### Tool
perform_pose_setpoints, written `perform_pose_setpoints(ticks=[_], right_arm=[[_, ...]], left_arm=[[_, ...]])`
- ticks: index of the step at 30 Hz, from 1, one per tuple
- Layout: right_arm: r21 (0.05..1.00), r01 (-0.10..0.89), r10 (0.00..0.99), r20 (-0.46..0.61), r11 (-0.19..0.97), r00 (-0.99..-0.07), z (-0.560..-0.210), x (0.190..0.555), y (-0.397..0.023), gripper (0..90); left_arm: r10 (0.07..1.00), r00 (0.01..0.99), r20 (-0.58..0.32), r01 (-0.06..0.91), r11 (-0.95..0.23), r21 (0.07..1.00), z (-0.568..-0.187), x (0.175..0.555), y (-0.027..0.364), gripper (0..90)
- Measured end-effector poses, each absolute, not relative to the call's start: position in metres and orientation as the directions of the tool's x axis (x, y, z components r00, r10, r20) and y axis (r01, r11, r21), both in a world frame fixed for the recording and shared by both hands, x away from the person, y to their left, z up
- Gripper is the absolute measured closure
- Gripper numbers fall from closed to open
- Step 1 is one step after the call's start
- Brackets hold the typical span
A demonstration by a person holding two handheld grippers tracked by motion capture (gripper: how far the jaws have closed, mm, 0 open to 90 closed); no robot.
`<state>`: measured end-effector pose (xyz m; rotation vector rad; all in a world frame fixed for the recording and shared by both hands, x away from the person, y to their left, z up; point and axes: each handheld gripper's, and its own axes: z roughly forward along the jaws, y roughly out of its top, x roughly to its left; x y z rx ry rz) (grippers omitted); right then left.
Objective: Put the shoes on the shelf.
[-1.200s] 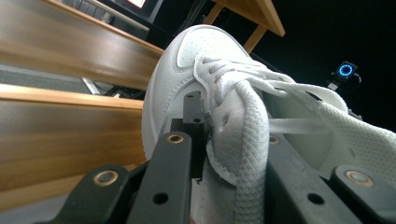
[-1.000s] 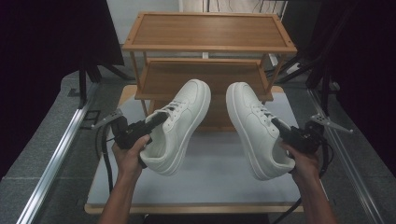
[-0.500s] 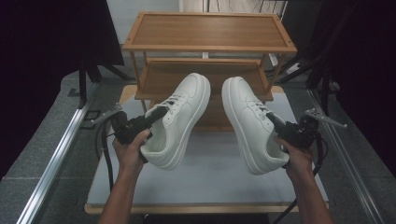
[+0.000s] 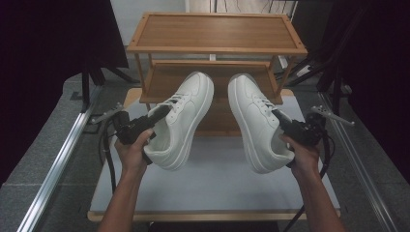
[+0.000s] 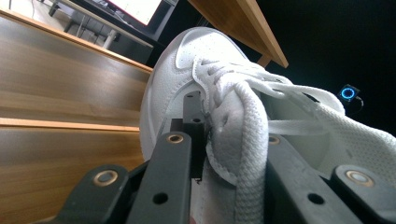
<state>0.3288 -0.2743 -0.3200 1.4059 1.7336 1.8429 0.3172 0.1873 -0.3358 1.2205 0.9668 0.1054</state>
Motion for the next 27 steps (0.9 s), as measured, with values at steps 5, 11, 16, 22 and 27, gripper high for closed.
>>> perform_pose_setpoints(ticks=[5,11,16,22,27], right_arm=[[0.867,0.421,0.735,0.464,-0.265,-0.494,-0.316,0.335,-0.273,83.5],[0.870,0.419,0.748,0.455,-0.258,-0.484,-0.313,0.343,-0.271,83.5],[0.868,0.420,0.757,0.457,-0.265,-0.467,-0.309,0.350,-0.269,83.5],[0.870,0.419,0.770,0.448,-0.259,-0.454,-0.301,0.362,-0.262,83.5],[0.874,0.413,0.778,0.439,-0.255,-0.450,-0.295,0.370,-0.257,83.5]], left_arm=[[0.556,0.611,-0.563,0.412,0.384,0.826,-0.331,0.324,0.184,81.5],[0.572,0.600,-0.559,0.412,0.378,0.829,-0.327,0.333,0.179,81.4],[0.573,0.594,-0.565,0.416,0.382,0.825,-0.324,0.340,0.175,81.4],[0.593,0.582,-0.556,0.410,0.376,0.831,-0.317,0.350,0.169,81.4],[0.607,0.571,-0.552,0.406,0.376,0.833,-0.313,0.357,0.166,81.4]])
